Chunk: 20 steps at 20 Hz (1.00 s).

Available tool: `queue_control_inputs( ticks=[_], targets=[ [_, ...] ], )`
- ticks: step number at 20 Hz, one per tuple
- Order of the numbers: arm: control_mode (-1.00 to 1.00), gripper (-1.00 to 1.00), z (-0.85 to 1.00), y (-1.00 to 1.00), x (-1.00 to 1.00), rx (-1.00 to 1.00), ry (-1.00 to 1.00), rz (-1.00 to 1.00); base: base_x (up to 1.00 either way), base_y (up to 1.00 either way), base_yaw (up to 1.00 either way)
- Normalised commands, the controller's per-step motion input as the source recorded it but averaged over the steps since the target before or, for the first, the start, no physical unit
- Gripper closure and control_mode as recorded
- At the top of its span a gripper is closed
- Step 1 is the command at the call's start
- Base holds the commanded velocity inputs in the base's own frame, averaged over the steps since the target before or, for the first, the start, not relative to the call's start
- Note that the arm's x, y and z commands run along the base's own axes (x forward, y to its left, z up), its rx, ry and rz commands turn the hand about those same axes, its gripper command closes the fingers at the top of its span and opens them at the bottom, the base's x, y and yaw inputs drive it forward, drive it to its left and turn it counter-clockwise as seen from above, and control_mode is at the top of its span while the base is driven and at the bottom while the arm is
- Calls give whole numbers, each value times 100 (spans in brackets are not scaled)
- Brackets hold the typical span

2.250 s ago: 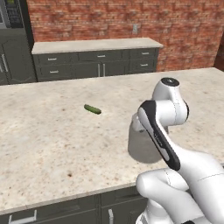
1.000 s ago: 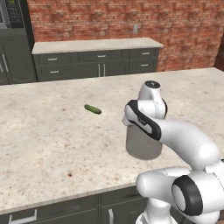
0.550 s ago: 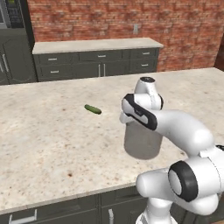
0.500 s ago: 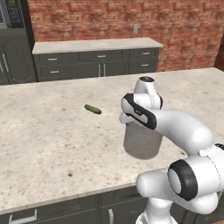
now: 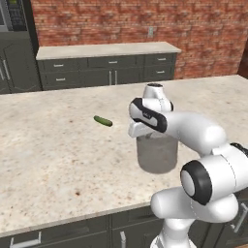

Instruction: Pick the jar and jar from the dining table and place them in the open cabinet. Close the cabinet after placing the objects.

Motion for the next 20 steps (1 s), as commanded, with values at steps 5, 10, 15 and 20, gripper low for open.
queue_control_inputs(
  ticks=[5, 10, 15, 20],
  targets=[
    [-100, 100, -44, 0, -6, 0, 7, 4, 0, 0, 0],
    [-100, 100, 21, -5, -15, 3, -5, 0, 0, 0, 0],
    [-100, 100, 99, -31, -49, 0, -27, 3, 0, 0, 0],
    [-100, 100, 100, -31, -64, 0, -35, 5, 0, 0, 0]
  ],
)
